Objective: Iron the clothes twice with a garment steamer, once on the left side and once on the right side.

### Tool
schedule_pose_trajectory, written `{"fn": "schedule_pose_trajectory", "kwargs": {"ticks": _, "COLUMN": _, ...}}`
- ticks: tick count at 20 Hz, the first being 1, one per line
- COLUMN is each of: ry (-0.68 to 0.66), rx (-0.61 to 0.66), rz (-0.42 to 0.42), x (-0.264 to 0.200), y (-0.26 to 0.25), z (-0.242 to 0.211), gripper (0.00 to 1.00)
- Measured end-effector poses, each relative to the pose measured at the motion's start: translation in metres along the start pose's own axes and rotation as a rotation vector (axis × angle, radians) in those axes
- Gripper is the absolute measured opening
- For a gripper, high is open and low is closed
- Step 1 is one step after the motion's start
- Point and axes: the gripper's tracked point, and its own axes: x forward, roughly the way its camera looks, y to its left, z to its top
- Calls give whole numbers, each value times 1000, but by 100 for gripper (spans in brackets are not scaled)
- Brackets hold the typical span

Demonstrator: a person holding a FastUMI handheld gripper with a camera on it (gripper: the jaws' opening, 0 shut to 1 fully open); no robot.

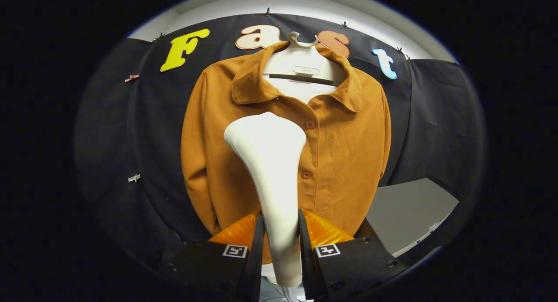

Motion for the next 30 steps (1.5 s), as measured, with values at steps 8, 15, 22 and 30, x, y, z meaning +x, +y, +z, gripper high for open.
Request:
{"fn": "schedule_pose_trajectory", "kwargs": {"ticks": 8, "ry": 71, "rx": -32, "rz": -37, "x": 26, "y": 10, "z": -33, "gripper": 42}}
{"fn": "schedule_pose_trajectory", "kwargs": {"ticks": 15, "ry": 178, "rx": -33, "rz": -36, "x": 34, "y": 14, "z": -91, "gripper": 42}}
{"fn": "schedule_pose_trajectory", "kwargs": {"ticks": 22, "ry": 285, "rx": -32, "rz": -27, "x": 40, "y": 15, "z": -147, "gripper": 42}}
{"fn": "schedule_pose_trajectory", "kwargs": {"ticks": 30, "ry": 405, "rx": -41, "rz": -10, "x": 32, "y": 12, "z": -211, "gripper": 42}}
